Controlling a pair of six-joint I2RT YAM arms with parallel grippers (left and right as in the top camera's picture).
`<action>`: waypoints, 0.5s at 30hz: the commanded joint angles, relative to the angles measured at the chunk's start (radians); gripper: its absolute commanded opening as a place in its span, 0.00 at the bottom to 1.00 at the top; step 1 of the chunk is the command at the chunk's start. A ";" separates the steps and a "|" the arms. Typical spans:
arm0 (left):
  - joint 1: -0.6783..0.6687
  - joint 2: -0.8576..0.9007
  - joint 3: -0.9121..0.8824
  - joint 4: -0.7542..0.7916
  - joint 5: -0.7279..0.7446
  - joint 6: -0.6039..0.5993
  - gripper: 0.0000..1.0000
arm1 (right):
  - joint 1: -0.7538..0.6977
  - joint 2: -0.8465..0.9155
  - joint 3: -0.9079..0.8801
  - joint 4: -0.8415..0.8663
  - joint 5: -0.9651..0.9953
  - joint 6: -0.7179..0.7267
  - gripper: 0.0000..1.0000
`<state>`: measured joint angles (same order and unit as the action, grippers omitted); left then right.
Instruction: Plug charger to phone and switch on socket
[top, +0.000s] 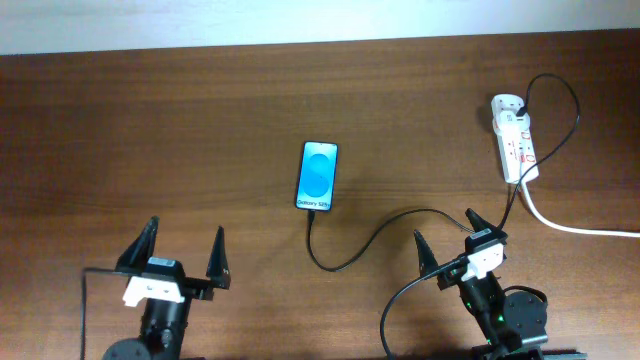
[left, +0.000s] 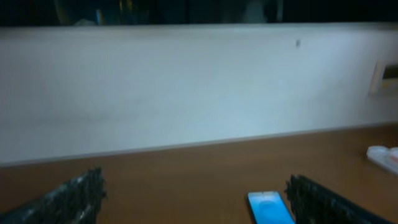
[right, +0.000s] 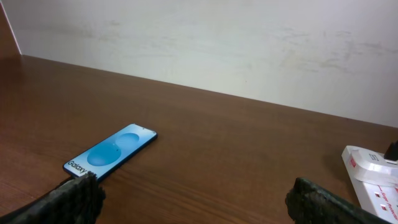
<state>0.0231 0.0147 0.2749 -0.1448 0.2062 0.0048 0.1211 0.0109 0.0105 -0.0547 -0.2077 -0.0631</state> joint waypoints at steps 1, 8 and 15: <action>0.006 -0.010 -0.144 0.144 0.011 -0.034 0.99 | -0.004 -0.007 -0.005 -0.006 -0.005 0.005 0.98; 0.006 -0.010 -0.266 0.306 0.002 -0.080 0.99 | -0.004 -0.007 -0.005 -0.006 -0.005 0.005 0.98; 0.005 -0.010 -0.266 0.083 0.048 -0.079 0.99 | -0.004 -0.007 -0.005 -0.006 -0.005 0.005 0.98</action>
<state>0.0231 0.0124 0.0124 -0.0566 0.2325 -0.0719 0.1211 0.0109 0.0105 -0.0547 -0.2081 -0.0631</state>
